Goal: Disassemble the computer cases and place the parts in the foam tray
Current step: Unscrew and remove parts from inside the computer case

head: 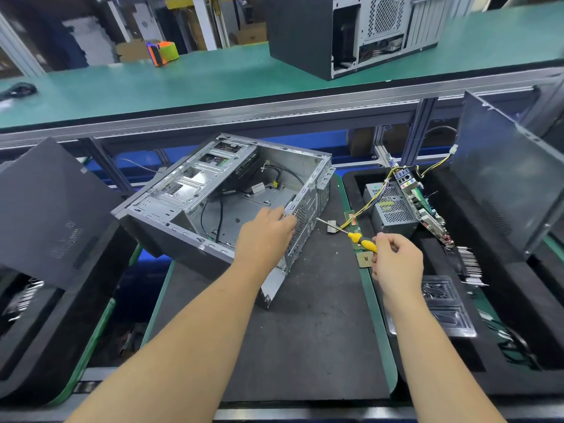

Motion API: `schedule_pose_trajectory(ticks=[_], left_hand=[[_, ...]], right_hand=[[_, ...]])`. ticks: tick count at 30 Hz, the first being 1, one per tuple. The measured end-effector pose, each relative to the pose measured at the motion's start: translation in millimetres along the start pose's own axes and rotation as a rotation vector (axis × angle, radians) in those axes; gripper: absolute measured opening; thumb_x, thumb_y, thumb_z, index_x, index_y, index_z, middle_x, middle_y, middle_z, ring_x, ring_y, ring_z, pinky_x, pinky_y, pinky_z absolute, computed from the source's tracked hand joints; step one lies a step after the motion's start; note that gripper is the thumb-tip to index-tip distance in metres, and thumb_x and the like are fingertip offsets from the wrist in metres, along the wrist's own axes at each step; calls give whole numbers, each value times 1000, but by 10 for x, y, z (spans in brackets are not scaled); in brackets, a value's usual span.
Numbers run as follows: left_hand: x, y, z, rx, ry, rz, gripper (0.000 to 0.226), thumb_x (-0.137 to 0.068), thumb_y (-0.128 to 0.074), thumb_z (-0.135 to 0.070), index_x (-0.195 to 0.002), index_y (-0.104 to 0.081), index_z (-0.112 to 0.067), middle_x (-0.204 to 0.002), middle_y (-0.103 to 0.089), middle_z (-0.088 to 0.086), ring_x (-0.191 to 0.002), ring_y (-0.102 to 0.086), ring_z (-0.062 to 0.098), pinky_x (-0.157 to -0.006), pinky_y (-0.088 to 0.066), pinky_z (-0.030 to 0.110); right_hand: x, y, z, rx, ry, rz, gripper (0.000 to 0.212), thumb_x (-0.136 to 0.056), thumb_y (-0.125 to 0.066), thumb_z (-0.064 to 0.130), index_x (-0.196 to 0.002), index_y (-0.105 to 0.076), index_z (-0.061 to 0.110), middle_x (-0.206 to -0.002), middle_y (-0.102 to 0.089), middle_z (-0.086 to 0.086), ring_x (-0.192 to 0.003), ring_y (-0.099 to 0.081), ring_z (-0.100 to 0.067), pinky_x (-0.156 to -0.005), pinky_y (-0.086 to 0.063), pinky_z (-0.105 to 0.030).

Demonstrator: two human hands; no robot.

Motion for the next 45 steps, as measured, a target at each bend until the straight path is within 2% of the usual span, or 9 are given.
schedule_pose_trajectory(ticks=[2,5,10,13,20,26,33,38,45], left_hand=[[22,9,-126,-156,-208,-26,16,-79,-73,-6,-85,-66,-18,-109,-66,3,-97,-60,29,-69,-46,38],[58,15,-318,-285,-393,-108,26,-60,-81,-5,-70,-63,-22,-81,-63,-2,-76,-61,23,-70,-49,33],[-53,-199,-979,11,-261,78,26,-94,-65,-47,-100,-71,-22,-103,-68,-3,-98,-61,24,-85,-42,37],[-122,-490,-1497,175,-190,303,36,-100,-54,-50,-111,-67,-19,-114,-66,2,-110,-58,28,-83,-35,38],[-129,-840,-1951,286,-160,400,39,-98,-57,-53,-127,-66,-28,-125,-62,1,-120,-54,28,-93,-40,41],[-330,-583,-1670,203,-142,201,35,-109,-37,-40,-116,-67,-24,-112,-66,2,-106,-60,31,-86,-40,40],[-510,-3,-516,176,-48,-55,30,-102,-50,-25,-125,-68,-22,-117,-67,0,-107,-59,29,-92,-35,40],[-265,-100,133,421,232,203,44,-108,-38,-35,-150,-39,-23,-143,-54,6,-125,-55,32,-96,-47,47],[-232,-210,219,575,419,224,41,-105,-36,-43,-128,-59,-19,-115,-69,2,-103,-63,27,-85,-50,41]], right_hand=[[-47,81,0,-10,-1,-32,22,-96,-55,28,-79,-67,20,-64,-59,-2,-57,-52,-19,-61,-43,-37],[-139,206,14,-27,-11,-77,18,-93,-55,27,-81,-68,22,-68,-60,-3,-62,-52,-23,-61,-43,-38],[-246,471,-42,-36,-27,-163,18,-90,-56,30,-79,-68,22,-59,-59,1,-56,-51,-20,-55,-42,-36],[-292,643,-124,-34,-56,-195,19,-90,-55,30,-77,-68,22,-56,-58,3,-55,-49,-21,-54,-40,-35],[-422,1029,-246,-8,-77,-262,20,-91,-56,28,-77,-69,21,-61,-60,-2,-57,-51,-21,-57,-42,-37],[-487,864,-367,-4,-138,-131,24,-99,-56,26,-83,-67,11,-67,-56,-9,-57,-46,-20,-53,-37,-34],[-329,185,-427,19,-162,129,24,-96,-64,30,-84,-67,10,-62,-50,-4,-52,-40,-19,-47,-35,-29],[-154,-205,-468,8,-193,257,24,-93,-70,32,-84,-67,9,-56,-44,-1,-41,-34,-16,-44,-31,-26],[-105,-367,-513,112,-168,260,25,-91,-70,35,-80,-67,12,-62,-51,3,-47,-39,-19,-52,-36,-32]])
Point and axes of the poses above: each hand's wrist, its own x-axis away from the middle knuckle, its own y-axis out of the back of the hand, z = x × y, the point moved 4 cm from there along -x, towards the middle knuckle
